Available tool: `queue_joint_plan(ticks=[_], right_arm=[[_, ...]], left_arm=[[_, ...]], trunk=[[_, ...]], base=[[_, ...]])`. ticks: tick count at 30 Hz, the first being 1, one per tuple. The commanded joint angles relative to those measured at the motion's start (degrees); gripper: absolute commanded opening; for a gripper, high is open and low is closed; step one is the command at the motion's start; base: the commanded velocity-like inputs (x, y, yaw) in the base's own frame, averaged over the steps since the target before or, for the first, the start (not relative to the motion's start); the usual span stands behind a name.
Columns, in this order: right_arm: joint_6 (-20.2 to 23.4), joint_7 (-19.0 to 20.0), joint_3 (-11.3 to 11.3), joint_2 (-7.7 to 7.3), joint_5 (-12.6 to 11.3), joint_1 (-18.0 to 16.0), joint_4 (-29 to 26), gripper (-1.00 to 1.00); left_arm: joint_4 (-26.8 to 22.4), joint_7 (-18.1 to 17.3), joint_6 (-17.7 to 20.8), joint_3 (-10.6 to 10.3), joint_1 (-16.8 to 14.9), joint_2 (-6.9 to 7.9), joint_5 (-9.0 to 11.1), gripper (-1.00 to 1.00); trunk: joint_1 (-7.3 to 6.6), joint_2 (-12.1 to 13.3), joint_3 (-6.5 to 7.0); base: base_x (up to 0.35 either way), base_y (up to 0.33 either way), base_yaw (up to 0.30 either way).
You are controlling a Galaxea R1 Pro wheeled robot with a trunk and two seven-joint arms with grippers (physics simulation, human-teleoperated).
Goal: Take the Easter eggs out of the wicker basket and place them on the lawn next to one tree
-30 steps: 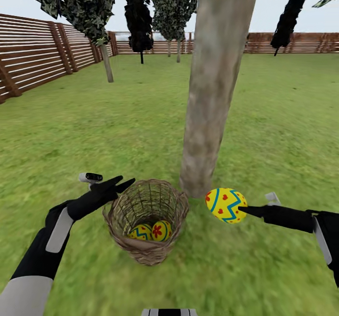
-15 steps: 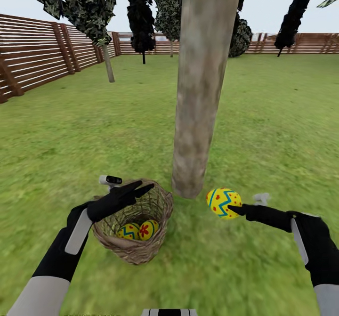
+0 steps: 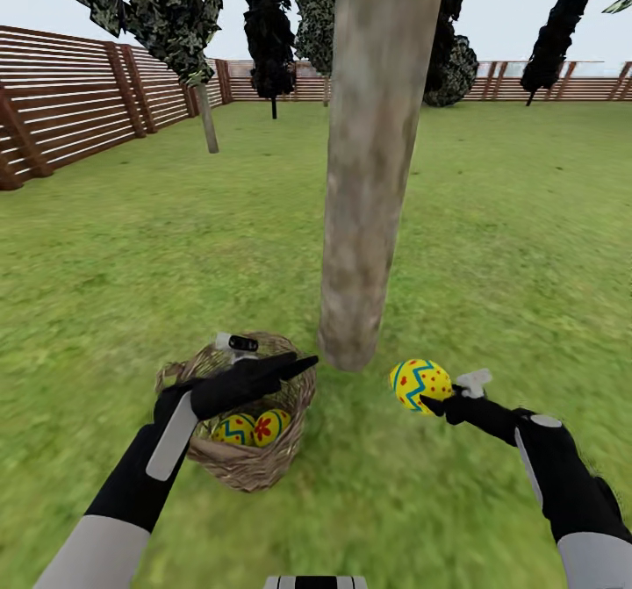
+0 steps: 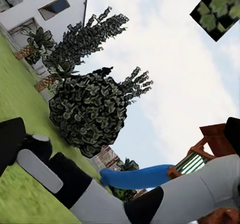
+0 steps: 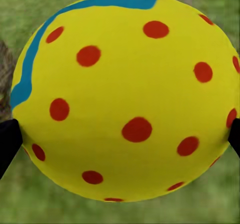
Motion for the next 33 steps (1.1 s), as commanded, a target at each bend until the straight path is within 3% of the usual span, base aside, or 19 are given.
queue_joint_plan(ticks=[1,2,4,5,6,8,10,12,16,18,20,22,24,25,28,30,33], right_arm=[[-3.08,-3.79,-0.11,0.08,0.18,-0.04,1.55,-1.0],[-4.96,-8.16,-0.09,1.08,0.17,-0.04,2.56,-1.0],[-5.84,-13.75,-0.12,5.48,1.15,-0.04,3.22,-1.0],[-5.95,-15.44,-0.11,6.28,1.86,-0.04,3.54,-1.0],[-6.51,-16.77,-0.08,6.79,3.0,-0.04,4.83,-1.0],[-11.6,-17.64,0.09,7.14,4.79,-0.04,7.88,-1.0],[-15.9,-18.55,0.29,7.21,5.3,-0.04,10.44,-1.0],[-17.07,-21.17,0.72,7.23,5.31,-0.04,12.02,-1.0],[-17.6,-25.42,6.22,7.27,5.32,-0.04,15.61,-1.0],[-17.63,-28.85,7.5,7.4,5.29,-0.04,16.43,-1.0],[-17.66,-33.11,9.54,9.09,5.51,-0.04,18.12,-1.0],[-18.67,-37.79,14.05,10.09,5.51,-0.04,20.07,-1.0],[-21.22,-41.83,18.58,10.34,5.33,-0.04,20.81,-1.0],[-21.77,-42.75,19.44,10.47,5.3,-0.04,20.97,-1.0],[-22.12,-43.6,21.03,13.58,5.62,-0.78,26.21,-1.0],[-22.12,-43.66,21.07,13.9,5.61,-1.67,30.05,-1.0],[-22.17,-46.92,21.17,15.53,5.7,-7.71,41.32,-1.0]], left_arm=[[-0.08,0.02,0.42,-0.29,-0.03,-0.02,0.35,1.0],[-0.12,0.04,0.42,-0.37,-0.03,-0.1,0.35,1.0],[-0.1,0.31,0.42,-0.4,-0.03,-1.2,0.2,1.0],[-0.09,0.62,0.42,-0.41,-0.03,-1.68,0.14,1.0],[-0.09,1.14,0.42,-0.42,-0.03,-2.17,0.1,1.0],[0.03,1.95,0.42,-0.41,-0.03,-2.47,0.09,1.0],[0.0,2.09,0.42,-0.48,-0.03,-2.66,0.09,1.0],[0.0,2.12,0.42,-0.49,-0.03,-3.12,0.09,1.0],[0.19,2.13,0.42,-0.58,0.09,-3.68,0.09,1.0],[0.52,2.13,0.42,-0.57,0.13,-3.74,0.21,1.0],[0.64,2.13,0.42,-0.56,0.17,-3.75,0.27,1.0],[0.69,2.13,0.38,-0.74,0.47,-3.85,0.33,1.0],[0.65,2.13,0.41,-2.37,0.62,-4.39,0.36,1.0],[0.6,2.13,0.43,-2.71,0.65,-4.54,0.36,1.0],[0.53,2.13,0.74,-2.96,0.67,-4.63,0.52,1.0],[0.52,2.13,0.77,-2.96,0.67,-4.64,0.52,1.0],[0.54,2.13,0.7,-2.96,0.67,-4.66,0.53,1.0]], trunk=[[-0.01,-0.02,-0.05],[-0.01,-0.02,-0.05],[-0.01,-0.02,-0.05],[-0.01,-0.02,-0.05],[-0.01,-0.02,-0.05],[-0.01,-0.02,-0.05],[-0.01,-0.02,-0.05],[-0.01,-0.02,-0.05],[-0.01,-0.02,-0.05],[-0.01,-0.02,-0.05],[-0.01,-0.02,-0.05],[-0.01,-0.02,-0.05],[0.04,-0.05,-0.49],[0.06,-0.06,-0.71],[0.14,-0.1,-1.37],[0.19,-0.13,-1.82],[0.27,-0.17,-2.48]], base=[[0.0,-0.011,0.102],[0.0,-0.187,0.232],[0.0,-0.29,0.278],[0.0,-0.32,0.292],[0.0,-0.327,0.296],[0.0,-0.331,0.299],[0.0,-0.332,0.299],[0.0,-0.332,0.3],[0.0,-0.236,0.3],[0.0,-0.031,0.247],[0.0,-0.006,0.06],[0.0,-0.002,0.015],[0.0,0.0,0.002],[0.0,0.0,0.0],[0.0,0.0,0.0],[0.0,0.0,0.0],[0.0,0.0,0.0]])
